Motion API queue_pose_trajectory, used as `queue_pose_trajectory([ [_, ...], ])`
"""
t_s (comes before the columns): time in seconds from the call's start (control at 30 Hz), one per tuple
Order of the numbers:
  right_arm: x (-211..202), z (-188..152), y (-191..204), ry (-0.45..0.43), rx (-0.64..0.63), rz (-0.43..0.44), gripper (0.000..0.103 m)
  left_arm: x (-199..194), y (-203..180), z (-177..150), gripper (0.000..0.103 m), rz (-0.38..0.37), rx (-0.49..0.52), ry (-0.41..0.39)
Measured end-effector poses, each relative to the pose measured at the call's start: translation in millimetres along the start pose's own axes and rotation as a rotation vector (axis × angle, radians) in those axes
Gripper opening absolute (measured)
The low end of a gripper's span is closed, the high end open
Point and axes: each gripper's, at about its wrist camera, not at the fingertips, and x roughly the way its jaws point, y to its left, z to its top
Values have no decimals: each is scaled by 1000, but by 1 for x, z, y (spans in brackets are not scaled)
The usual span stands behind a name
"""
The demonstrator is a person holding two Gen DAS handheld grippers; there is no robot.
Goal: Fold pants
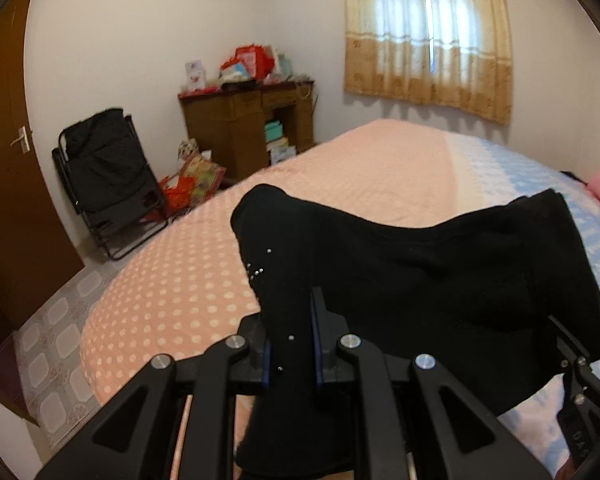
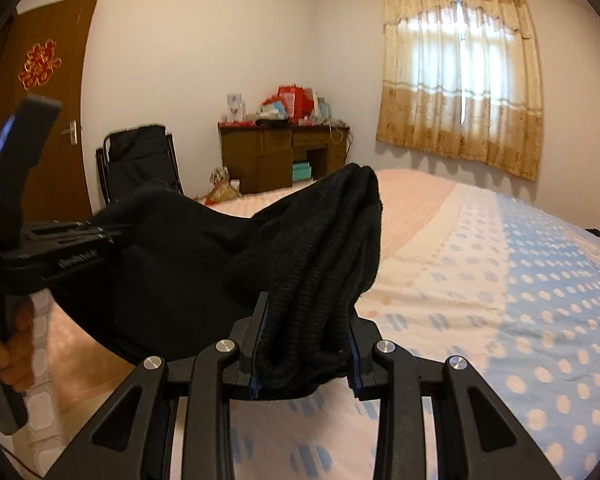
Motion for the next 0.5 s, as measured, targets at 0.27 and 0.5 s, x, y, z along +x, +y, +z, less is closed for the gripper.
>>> queue_pose_trajectory([
  [0.27,72,-31,-12,222,14,-16,35,42,4,-35,24,36,6,116],
  [0.5,77,-32,-32,275,66,26,61,27,48,-41,94,96,-77,151],
])
